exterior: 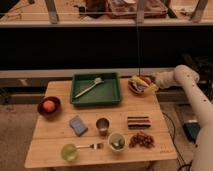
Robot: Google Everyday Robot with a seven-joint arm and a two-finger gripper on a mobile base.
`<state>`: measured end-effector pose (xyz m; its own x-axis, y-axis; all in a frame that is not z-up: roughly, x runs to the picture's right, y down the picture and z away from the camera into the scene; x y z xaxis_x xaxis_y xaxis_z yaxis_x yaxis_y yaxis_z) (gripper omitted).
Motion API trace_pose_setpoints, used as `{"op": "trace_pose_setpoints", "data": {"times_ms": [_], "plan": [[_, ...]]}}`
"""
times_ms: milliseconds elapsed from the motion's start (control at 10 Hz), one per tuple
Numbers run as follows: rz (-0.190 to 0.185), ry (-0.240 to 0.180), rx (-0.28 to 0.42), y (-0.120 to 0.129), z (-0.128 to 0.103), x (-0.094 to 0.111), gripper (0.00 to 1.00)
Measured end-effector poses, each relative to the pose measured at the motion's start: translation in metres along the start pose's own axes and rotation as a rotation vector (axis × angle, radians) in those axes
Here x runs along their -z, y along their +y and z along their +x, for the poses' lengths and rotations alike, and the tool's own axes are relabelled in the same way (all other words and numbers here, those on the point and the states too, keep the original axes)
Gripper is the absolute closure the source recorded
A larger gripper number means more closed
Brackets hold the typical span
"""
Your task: Place towel in purple bowl
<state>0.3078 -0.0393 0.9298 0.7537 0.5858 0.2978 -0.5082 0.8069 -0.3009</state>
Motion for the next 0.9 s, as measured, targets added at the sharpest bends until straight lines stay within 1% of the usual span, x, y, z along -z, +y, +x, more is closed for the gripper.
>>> {"op": "trace_pose_setpoints", "data": {"times_ms": [700, 800, 900], "plan": [[0.000, 0.000, 0.000, 0.0000, 0.0000, 0.0000, 0.25], [-0.003, 0.000, 0.001, -0.0003, -0.0003, 0.0007, 0.25], [-0.017, -0.003, 0.013, 0.0016, -0.0009, 0.0012, 0.25]]}}
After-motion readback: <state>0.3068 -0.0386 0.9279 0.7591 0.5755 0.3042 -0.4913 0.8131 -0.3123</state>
